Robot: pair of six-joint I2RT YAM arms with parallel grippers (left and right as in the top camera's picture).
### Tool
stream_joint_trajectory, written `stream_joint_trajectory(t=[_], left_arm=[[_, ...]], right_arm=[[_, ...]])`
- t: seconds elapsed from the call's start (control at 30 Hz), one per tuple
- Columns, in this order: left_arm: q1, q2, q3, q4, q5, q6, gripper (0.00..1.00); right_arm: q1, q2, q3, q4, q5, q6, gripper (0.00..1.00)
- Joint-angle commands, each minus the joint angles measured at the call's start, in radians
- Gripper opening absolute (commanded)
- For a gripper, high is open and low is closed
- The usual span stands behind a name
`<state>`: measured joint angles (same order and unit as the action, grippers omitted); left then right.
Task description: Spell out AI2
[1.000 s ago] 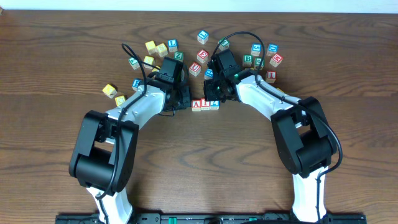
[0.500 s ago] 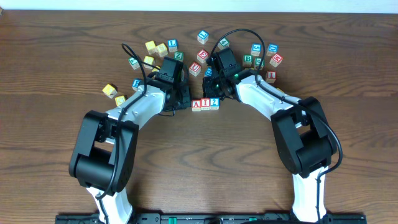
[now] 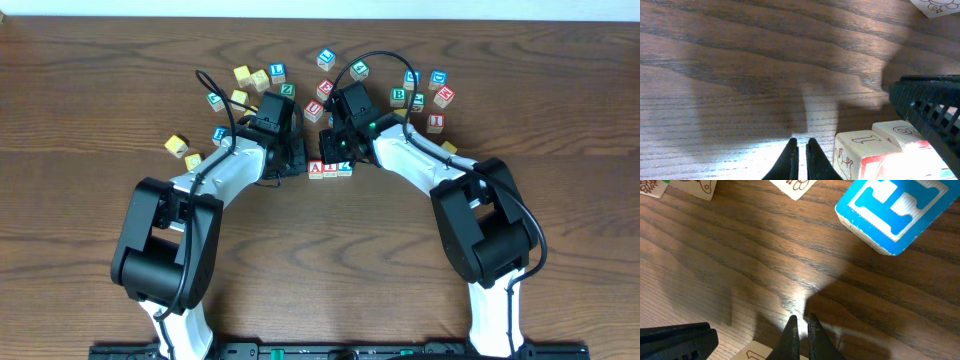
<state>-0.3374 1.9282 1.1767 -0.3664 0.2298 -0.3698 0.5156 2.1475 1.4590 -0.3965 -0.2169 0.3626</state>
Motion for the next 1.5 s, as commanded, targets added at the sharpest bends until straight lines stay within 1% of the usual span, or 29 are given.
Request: stream_joint_trajectory(t=[0.0,0.83,1.03,1.1,1.23,1.4,1.47], left_arm=[[0.003,0.014,-0.008,-0.005,-0.014,-0.009,0.07],[0.003,0.014,-0.008,-0.005,-0.014,-0.009,0.07],[0.003,0.014,-0.008,0.004,-0.014,-0.009,0.08],[0.003,0.014,-0.008,0.006,-0.014,-0.009,0.08],[0.003,0.014,-0.008,0.004,-0.014,-0.008,0.08],[0.003,0.014,-0.008,0.004,-0.014,-0.008,0.07],[0.003,0.014,-0.008,0.004,-0.014,-0.008,0.08]], right_arm=[[0.004,0.007,0.013,-0.003,-0.008,-0.004,0.03],[0.004,0.007,0.013,-0.016,-0.026,-0.004,0.01],[-0.014,0.006,0.014,0.042,-0.011,-0.003,0.02],[-0.033,0.006,0.014,0.044,0.018,0.024,0.02],[-0.064,0.006,0.014,0.01,0.022,0.053,0.02],[-0.065,0.006,0.014,-0.051,0.027,0.054,0.01],[-0.07,0.006,0.014,-0.061,0.046,0.085,0.01]])
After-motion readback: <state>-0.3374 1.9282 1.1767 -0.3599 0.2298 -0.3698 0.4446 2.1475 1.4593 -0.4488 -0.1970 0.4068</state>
